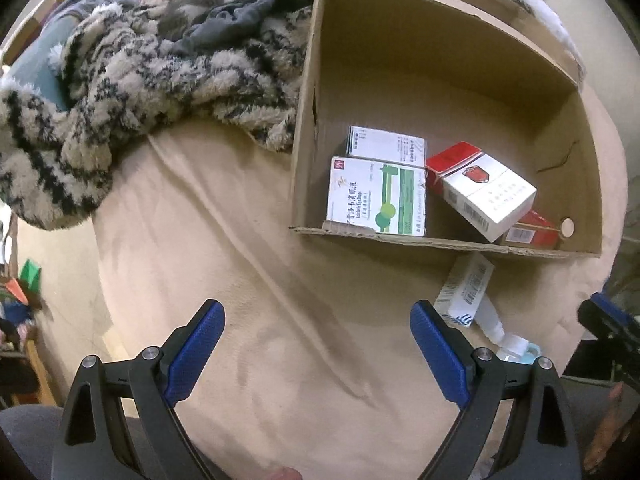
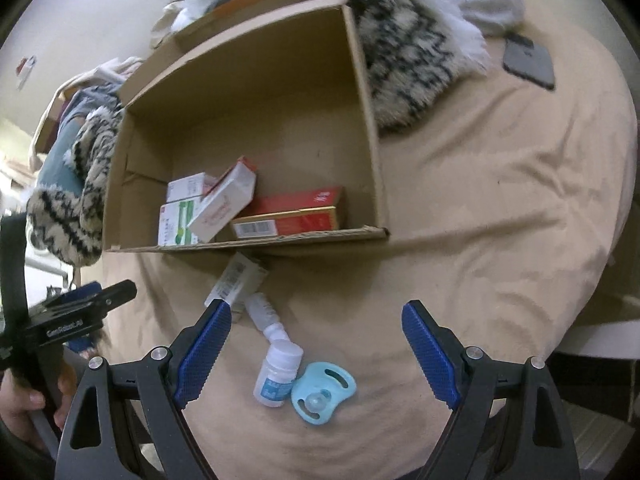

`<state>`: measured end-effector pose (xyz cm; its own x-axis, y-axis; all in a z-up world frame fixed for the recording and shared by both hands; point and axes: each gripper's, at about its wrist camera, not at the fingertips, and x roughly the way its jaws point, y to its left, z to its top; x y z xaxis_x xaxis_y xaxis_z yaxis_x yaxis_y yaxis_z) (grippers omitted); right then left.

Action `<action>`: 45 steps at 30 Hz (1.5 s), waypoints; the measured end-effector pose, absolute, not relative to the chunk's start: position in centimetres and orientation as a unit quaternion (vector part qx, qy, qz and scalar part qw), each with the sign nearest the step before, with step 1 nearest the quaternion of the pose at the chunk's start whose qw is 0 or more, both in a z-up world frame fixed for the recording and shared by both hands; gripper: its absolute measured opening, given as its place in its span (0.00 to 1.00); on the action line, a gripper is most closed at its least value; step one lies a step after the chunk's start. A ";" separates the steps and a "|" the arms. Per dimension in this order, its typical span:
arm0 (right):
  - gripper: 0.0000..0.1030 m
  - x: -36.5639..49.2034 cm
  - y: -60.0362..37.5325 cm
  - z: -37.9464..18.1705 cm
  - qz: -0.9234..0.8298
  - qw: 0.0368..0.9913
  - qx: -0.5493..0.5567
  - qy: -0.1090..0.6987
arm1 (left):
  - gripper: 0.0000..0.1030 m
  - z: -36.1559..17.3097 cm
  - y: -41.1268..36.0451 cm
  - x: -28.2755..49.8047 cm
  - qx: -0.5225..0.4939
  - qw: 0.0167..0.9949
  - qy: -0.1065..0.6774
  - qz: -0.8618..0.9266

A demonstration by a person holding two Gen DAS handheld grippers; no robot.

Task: Organize objects
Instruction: 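Open both tools and withdraw them from the cardboard box, then grasp the white pill bottle with the right tool while the left tool grasps the small barcode box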

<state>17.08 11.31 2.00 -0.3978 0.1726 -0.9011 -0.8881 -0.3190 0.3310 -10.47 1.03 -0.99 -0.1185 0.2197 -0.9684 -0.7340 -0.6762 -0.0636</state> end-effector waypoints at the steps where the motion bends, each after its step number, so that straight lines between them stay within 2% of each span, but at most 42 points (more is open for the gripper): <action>1: 0.90 16.9 11.3 1.7 0.704 0.372 -0.404 0.449 | 0.90 -0.9 1.0 -10.4 -0.572 0.334 0.225 0.714; 8: 0.90 13.1 9.8 -0.8 0.698 0.308 -0.488 0.423 | 0.90 -0.9 1.3 -10.5 -0.573 0.338 0.228 0.711; 9: 0.87 12.3 9.2 -1.1 0.702 0.290 -0.502 0.413 | 0.90 -1.0 1.4 -10.4 -0.573 0.339 0.229 0.710; 10: 0.80 11.6 8.5 -1.3 0.706 0.276 -0.515 0.400 | 0.90 -1.0 1.4 -10.4 -0.573 0.340 0.230 0.710; 16: 0.79 7.9 4.5 -2.5 0.715 0.246 -0.613 0.229 | 0.90 -1.0 1.4 -10.2 -0.573 0.343 0.232 0.708; 21: 0.78 7.2 3.6 -3.0 0.714 0.235 -0.632 0.188 | 0.90 -1.0 1.4 -10.2 -0.575 0.342 0.231 0.707; 23: 0.74 7.1 3.3 -3.1 0.714 0.227 -0.636 0.187 | 0.90 -1.0 1.4 -10.2 -0.576 0.343 0.231 0.705; 24: 0.63 7.0 3.2 -3.1 0.714 0.223 -0.637 0.186 | 0.90 -1.0 1.4 -10.1 -0.576 0.343 0.231 0.705; 25: 0.61 7.0 3.1 -3.3 0.712 0.223 -0.641 0.183 | 0.90 -1.0 1.4 -10.1 -0.576 0.344 0.231 0.705; 29: 0.61 7.0 2.7 -2.9 0.717 0.220 -0.638 0.175 | 0.90 -1.3 1.6 -9.8 -0.577 0.344 0.238 0.702; 32: 0.61 7.3 2.8 -1.5 0.737 0.212 -0.610 0.199 | 0.90 -1.4 1.6 -9.7 -0.576 0.344 0.241 0.701; 39: 0.61 9.5 4.9 3.5 0.795 0.235 -0.488 0.274 | 0.90 -1.7 1.5 -9.9 -0.576 0.334 0.244 0.705; 45: 0.61 10.1 6.5 6.4 0.823 0.263 -0.404 0.300 | 0.90 -1.9 1.6 -9.3 -0.566 0.341 0.262 0.703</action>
